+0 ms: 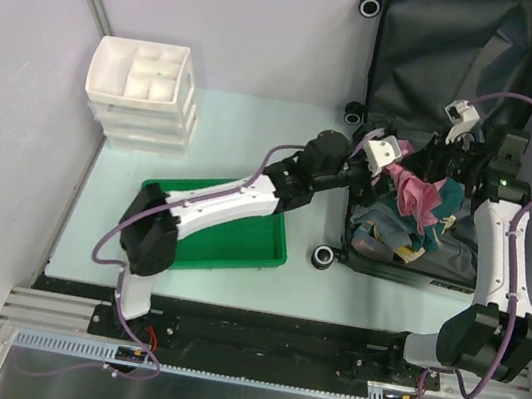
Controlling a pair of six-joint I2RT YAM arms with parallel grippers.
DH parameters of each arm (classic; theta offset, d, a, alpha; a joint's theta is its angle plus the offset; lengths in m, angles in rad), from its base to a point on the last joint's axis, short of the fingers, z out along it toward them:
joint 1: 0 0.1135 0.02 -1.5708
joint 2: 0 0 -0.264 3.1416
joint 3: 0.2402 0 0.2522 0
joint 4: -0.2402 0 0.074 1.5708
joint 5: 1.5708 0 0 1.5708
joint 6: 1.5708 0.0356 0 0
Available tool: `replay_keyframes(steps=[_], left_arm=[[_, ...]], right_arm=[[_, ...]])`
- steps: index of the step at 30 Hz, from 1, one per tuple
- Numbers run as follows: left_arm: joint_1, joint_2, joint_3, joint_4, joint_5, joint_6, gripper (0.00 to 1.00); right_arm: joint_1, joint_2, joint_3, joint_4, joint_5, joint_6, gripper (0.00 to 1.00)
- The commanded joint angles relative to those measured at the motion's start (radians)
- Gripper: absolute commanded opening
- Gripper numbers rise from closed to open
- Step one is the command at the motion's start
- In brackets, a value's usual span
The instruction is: Open, take out, and arrange the luggage
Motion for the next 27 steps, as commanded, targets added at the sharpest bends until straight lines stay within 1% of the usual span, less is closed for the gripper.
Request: replay_keyframes(steps=[1,2,5,6,8,9,10,11,12,13,14,15,16,17,18,19,21,23,24,25,27], left_arm=[[0.009,0.103,0.124,0.090,-0.211,-0.036,1.00],[0.015,0.132,0.130,0.090,-0.219,-0.033,1.00],[0.030,0.156,0.133,0.098,-0.202,-0.030,0.99],[0.033,0.166,0.133,0.099,-0.161,-0.022,0.97],[0.048,0.176,0.133,0.104,-0.124,-0.005,0.93],[0.054,0.180,0.135,0.105,-0.089,-0.001,0.79],[0.064,0.177,0.133,0.105,-0.007,0.007,0.71],[0.079,0.174,0.133,0.105,0.029,0.007,0.64],[0.087,0.168,0.133,0.104,0.066,0.006,0.51],[0.096,0.159,0.136,0.102,0.148,-0.002,0.44],[0.108,0.153,0.138,0.099,0.180,-0.007,0.35],[0.114,0.147,0.148,0.084,0.201,-0.008,0.14],[0.117,0.145,0.159,0.070,0.209,-0.010,0.03],[0.122,0.143,0.170,0.057,0.211,-0.010,0.00],[0.125,0.142,0.191,0.029,0.211,-0.011,0.00],[0.127,0.143,0.205,0.014,0.212,-0.010,0.00],[0.128,0.150,0.248,-0.035,0.200,-0.004,0.00],[0.128,0.153,0.260,-0.045,0.188,-0.005,0.00],[0.128,0.153,0.265,-0.046,0.181,-0.007,0.00],[0.128,0.151,0.268,-0.046,0.177,-0.005,0.00],[0.131,0.151,0.270,-0.048,0.172,-0.013,0.00]], right_arm=[[-0.049,-0.045,0.006,-0.004,-0.079,-0.024,0.00],[-0.059,-0.045,0.006,-0.009,-0.095,-0.037,0.00],[-0.089,-0.048,0.006,-0.033,-0.128,-0.074,0.00],[-0.096,-0.047,0.006,-0.052,-0.137,-0.087,0.00],[-0.100,-0.047,0.007,-0.070,-0.154,-0.110,0.00],[-0.102,-0.045,0.007,-0.089,-0.158,-0.133,0.00],[-0.103,-0.042,0.007,-0.095,-0.161,-0.140,0.00],[-0.105,-0.040,0.007,-0.099,-0.146,-0.146,0.00],[-0.108,-0.039,0.006,-0.100,-0.136,-0.148,0.00],[-0.111,-0.039,0.007,-0.098,-0.122,-0.150,0.10],[-0.111,-0.039,0.007,-0.095,-0.088,-0.150,0.20],[-0.113,-0.040,0.006,-0.092,-0.071,-0.156,0.34],[-0.109,-0.044,0.006,-0.090,-0.053,-0.160,0.63],[-0.100,-0.047,0.006,-0.092,-0.019,-0.165,0.74],[-0.090,-0.053,0.006,-0.107,-0.002,-0.176,0.82],[-0.071,-0.057,0.006,-0.119,0.021,-0.218,0.87],[-0.007,-0.071,-0.009,-0.149,0.093,-0.245,0.91],[0.035,-0.091,-0.036,-0.146,0.171,-0.243,0.91],[0.080,-0.117,-0.071,-0.132,0.193,-0.242,0.92],[0.100,-0.134,-0.086,-0.124,0.240,-0.242,0.92],[0.137,-0.180,-0.121,-0.097,0.288,-0.237,0.93]])
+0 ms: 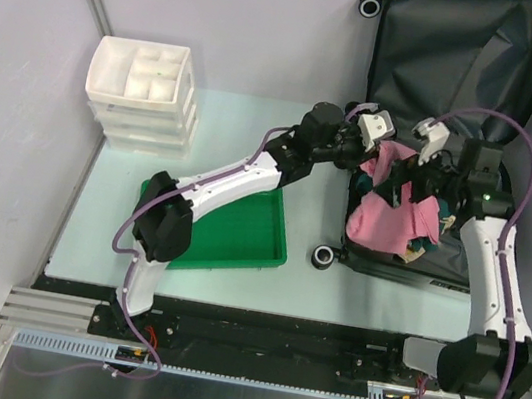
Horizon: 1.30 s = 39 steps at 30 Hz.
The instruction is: Open, take out, and arrange the luggage
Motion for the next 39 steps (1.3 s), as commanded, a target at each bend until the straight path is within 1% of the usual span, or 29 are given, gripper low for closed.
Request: replay_keyframes(steps=[1,6,7,8,10,13,14,15,16,17,18,20,21,22,24,25,26,27,28,30,31,33,36,38,39], left_arm=[[0.006,-0.036,0.057,0.008,0.016,-0.016,0.00],[0.031,-0.030,0.065,0.006,0.016,-0.065,0.00],[0.037,-0.026,0.066,0.006,0.016,-0.068,0.00],[0.040,-0.024,0.068,0.006,0.019,-0.071,0.00],[0.044,-0.022,0.068,0.006,0.030,-0.080,0.00],[0.051,-0.028,0.059,0.008,0.059,-0.085,0.00],[0.051,-0.030,0.057,0.008,0.061,-0.083,0.00],[0.051,-0.038,0.048,0.005,0.061,-0.068,0.00],[0.051,-0.042,0.047,0.002,0.050,-0.059,0.00],[0.051,-0.045,0.045,-0.004,0.042,-0.053,0.00],[0.052,-0.053,0.042,-0.006,0.039,-0.045,0.00],[0.052,-0.059,0.037,-0.008,0.035,-0.045,0.00],[0.052,-0.067,0.030,-0.008,0.035,-0.051,0.00],[0.052,-0.070,0.027,-0.008,0.035,-0.056,0.00],[0.052,-0.076,0.017,-0.008,0.032,-0.071,0.00],[0.052,-0.078,0.014,-0.008,0.028,-0.079,0.00],[0.052,-0.079,0.013,-0.008,0.027,-0.083,0.00],[0.052,-0.082,0.011,-0.008,0.024,-0.092,0.00],[0.052,-0.082,0.008,-0.008,0.025,-0.096,0.00],[0.052,-0.087,0.005,-0.008,0.025,-0.102,0.00],[0.052,-0.088,0.005,-0.008,0.027,-0.105,0.00],[0.052,-0.090,0.007,-0.008,0.018,-0.108,0.00],[0.054,-0.096,0.007,-0.008,0.010,-0.117,0.00],[0.058,-0.099,0.005,-0.008,0.004,-0.122,0.00],[0.063,-0.105,0.004,-0.008,0.004,-0.129,0.00]], right_arm=[[0.094,-0.110,-0.085,0.032,0.178,-0.018,0.93],[0.093,-0.217,-0.185,0.081,0.206,0.037,0.93],[0.093,-0.264,-0.243,0.107,0.234,0.054,0.93],[0.093,-0.288,-0.271,0.162,0.246,0.071,0.95],[0.093,-0.335,-0.312,0.210,0.257,0.097,0.97],[0.077,-0.323,-0.329,0.289,0.236,0.118,1.00],[0.021,-0.306,-0.319,0.314,0.228,0.126,1.00],[-0.011,-0.290,-0.307,0.314,0.203,0.131,1.00],[-0.036,-0.271,-0.284,0.302,0.147,0.134,1.00],[-0.054,-0.235,-0.264,0.265,0.131,0.140,1.00],[-0.053,-0.225,-0.236,0.244,0.117,0.140,1.00],[-0.035,-0.242,-0.237,0.221,0.094,0.167,1.00],[0.011,-0.254,-0.247,0.227,0.105,0.184,0.99],[0.043,-0.268,-0.256,0.257,0.151,0.206,0.99],[0.111,-0.321,-0.294,0.309,0.179,0.281,0.99],[0.132,-0.340,-0.350,0.347,0.227,0.313,0.98],[0.163,-0.357,-0.377,0.419,0.295,0.373,0.98],[0.239,-0.368,-0.397,0.438,0.370,0.381,0.99],[0.273,-0.362,-0.421,0.455,0.515,0.382,1.00],[0.335,-0.331,-0.443,0.472,0.684,0.398,1.00],[0.367,-0.322,-0.460,0.486,0.705,0.398,1.00],[0.382,-0.305,-0.486,0.518,0.763,0.422,1.00],[0.412,-0.297,-0.539,0.581,0.809,0.407,1.00],[0.441,-0.297,-0.570,0.581,0.853,0.405,1.00],[0.445,-0.297,-0.581,0.573,0.904,0.378,1.00]])
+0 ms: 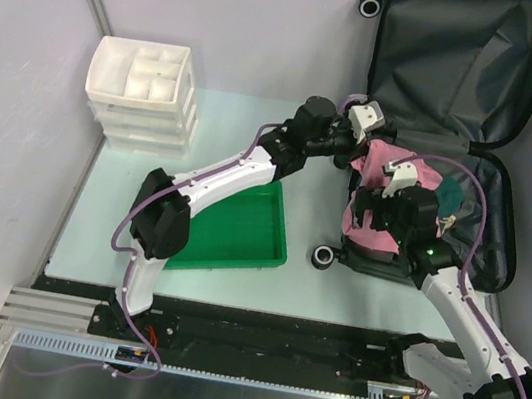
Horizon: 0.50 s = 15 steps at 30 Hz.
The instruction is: Open, take out, and arrange the luggage
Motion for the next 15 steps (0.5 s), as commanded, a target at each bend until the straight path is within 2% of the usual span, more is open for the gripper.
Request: replay_keyframes(steps=[1,3,4,5,7,8,9,10,11,14,15], left_arm=[[0.017,-0.103,0.005,0.042,-0.021,-0.055,0.00],[0.020,-0.117,0.001,0.042,-0.018,-0.064,0.00],[0.020,-0.121,-0.002,0.042,-0.015,-0.065,0.00],[0.020,-0.129,-0.007,0.042,-0.012,-0.067,0.00],[0.021,-0.163,-0.034,0.042,-0.009,-0.071,0.00],[0.021,-0.178,-0.048,0.042,-0.009,-0.067,0.00],[0.024,-0.210,-0.079,0.042,-0.007,-0.064,0.00],[0.027,-0.229,-0.094,0.039,-0.003,-0.061,0.00],[0.029,-0.265,-0.128,0.036,0.001,-0.044,0.00],[0.041,-0.340,-0.178,0.008,0.001,-0.001,0.00],[0.052,-0.357,-0.185,0.001,0.002,0.011,0.00]], right_arm=[[0.037,-0.010,-0.039,0.066,0.221,-0.022,1.00],[0.039,-0.013,-0.065,0.066,0.328,-0.043,0.96],[0.039,-0.008,-0.067,0.078,0.356,-0.075,0.90],[0.028,-0.019,-0.068,0.084,0.369,-0.085,0.73],[0.016,-0.045,-0.043,0.078,0.341,-0.094,0.55],[0.013,-0.063,-0.026,0.064,0.320,-0.106,0.42],[0.014,-0.094,0.011,0.051,0.276,-0.124,0.33],[0.013,-0.111,0.026,0.028,0.254,-0.141,0.20],[0.011,-0.126,0.043,0.020,0.245,-0.179,0.00],[-0.030,-0.168,0.118,-0.018,0.196,-0.247,0.00],[-0.048,-0.180,0.137,-0.031,0.123,-0.261,0.00]])
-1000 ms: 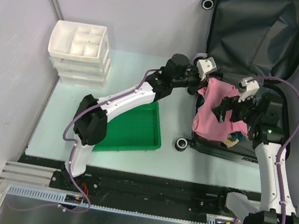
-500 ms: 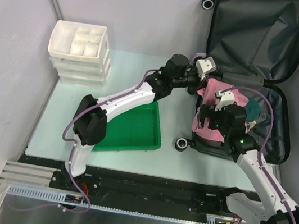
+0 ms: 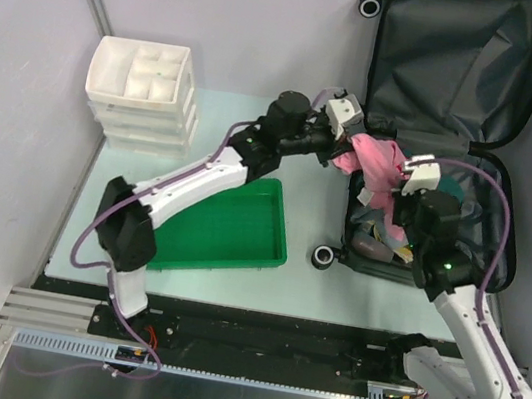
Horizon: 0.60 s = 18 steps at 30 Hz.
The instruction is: Open, take out, and arrange the luggage
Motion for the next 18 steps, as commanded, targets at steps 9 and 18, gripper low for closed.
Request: replay_keyframes(steps=[9,18], left_arm=[[0.092,-0.489,-0.178,-0.252,-0.007,0.300,0.00],[0.188,-0.978,-0.434,-0.646,-0.028,0.417,0.00]], right_arm=[[-0.160,0.023,0.385,-0.139,-0.624,-0.228,0.00],[0.100,0.162,0.482,-0.118,-0.801,-0.134,0.00]])
